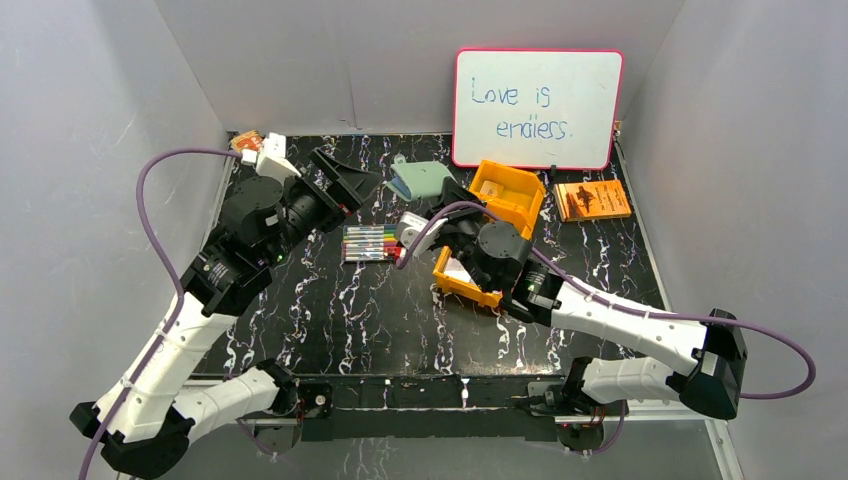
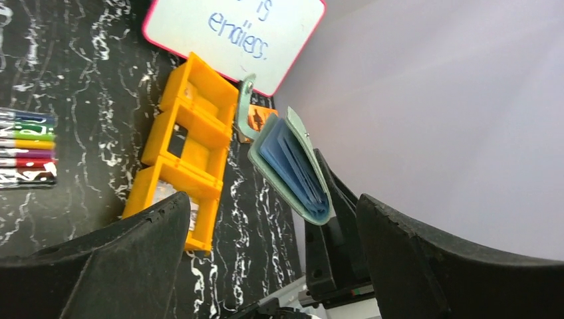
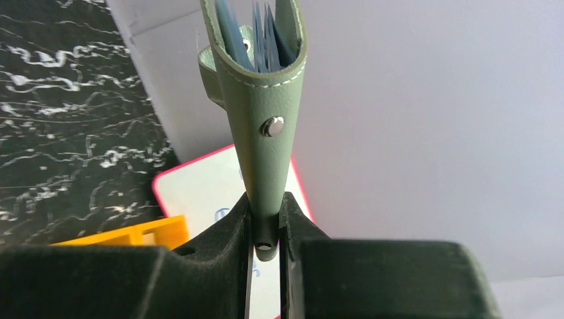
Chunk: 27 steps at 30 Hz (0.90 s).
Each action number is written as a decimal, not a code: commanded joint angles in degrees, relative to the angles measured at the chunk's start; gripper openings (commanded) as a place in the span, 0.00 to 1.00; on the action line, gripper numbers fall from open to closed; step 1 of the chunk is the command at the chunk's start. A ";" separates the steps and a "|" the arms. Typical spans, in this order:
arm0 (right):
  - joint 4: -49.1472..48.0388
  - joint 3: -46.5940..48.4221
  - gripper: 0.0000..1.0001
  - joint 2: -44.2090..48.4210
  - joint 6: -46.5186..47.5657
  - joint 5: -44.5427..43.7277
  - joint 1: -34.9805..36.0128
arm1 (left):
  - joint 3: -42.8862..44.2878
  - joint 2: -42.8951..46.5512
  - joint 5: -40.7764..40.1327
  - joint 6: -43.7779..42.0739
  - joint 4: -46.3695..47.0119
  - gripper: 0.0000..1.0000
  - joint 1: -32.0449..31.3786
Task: Put the credit cards into the card holder
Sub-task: Close the card holder.
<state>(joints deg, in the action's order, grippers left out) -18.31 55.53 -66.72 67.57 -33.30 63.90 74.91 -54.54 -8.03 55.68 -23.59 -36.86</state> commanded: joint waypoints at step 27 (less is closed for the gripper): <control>-37.48 -0.43 0.00 -9.03 26.89 -14.82 7.68 | -0.06 -4.88 8.87 5.59 9.86 0.92 -0.05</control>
<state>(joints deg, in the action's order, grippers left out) -47.86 52.60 -76.27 93.10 -46.19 71.02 73.17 -59.18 1.06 60.10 -15.27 -36.86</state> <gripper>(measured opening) 0.218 0.924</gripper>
